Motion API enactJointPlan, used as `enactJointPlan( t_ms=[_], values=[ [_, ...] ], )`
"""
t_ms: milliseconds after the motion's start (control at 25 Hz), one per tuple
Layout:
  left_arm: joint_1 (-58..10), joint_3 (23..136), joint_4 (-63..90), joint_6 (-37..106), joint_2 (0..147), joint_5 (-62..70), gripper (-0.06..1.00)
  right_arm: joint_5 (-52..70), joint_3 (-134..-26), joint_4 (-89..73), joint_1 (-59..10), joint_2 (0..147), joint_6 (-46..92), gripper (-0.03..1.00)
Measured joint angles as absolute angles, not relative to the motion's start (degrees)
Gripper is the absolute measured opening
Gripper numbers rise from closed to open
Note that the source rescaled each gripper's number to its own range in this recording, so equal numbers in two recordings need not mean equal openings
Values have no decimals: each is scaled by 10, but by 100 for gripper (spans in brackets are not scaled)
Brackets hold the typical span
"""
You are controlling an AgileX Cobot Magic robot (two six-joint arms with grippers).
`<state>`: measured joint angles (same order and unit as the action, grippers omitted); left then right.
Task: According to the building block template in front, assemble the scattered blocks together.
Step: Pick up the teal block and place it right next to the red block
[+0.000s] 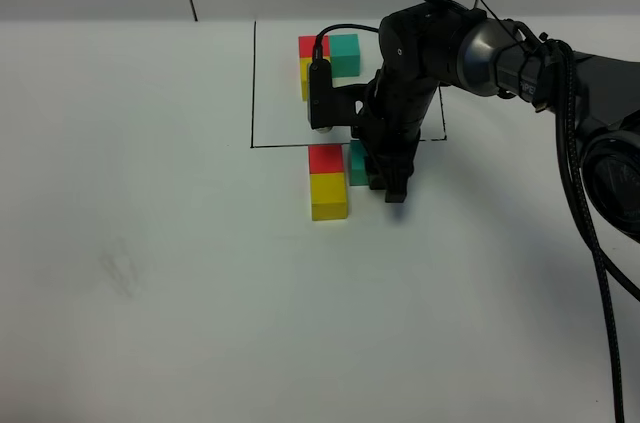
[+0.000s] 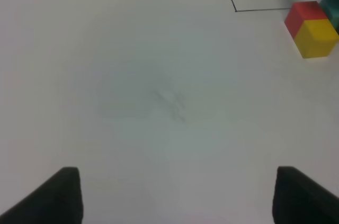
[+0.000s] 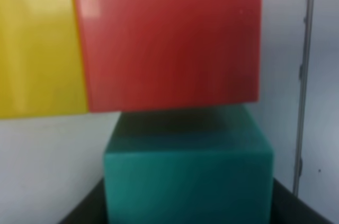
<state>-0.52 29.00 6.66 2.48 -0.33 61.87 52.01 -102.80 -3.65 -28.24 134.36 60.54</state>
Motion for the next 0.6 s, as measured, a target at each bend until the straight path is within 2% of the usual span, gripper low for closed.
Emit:
enactJointPlan(
  t_ms=[600],
  values=[
    [-5, 290, 67, 25, -3, 619, 67, 520, -1028, -36, -282, 1344, 606, 25]
  ],
)
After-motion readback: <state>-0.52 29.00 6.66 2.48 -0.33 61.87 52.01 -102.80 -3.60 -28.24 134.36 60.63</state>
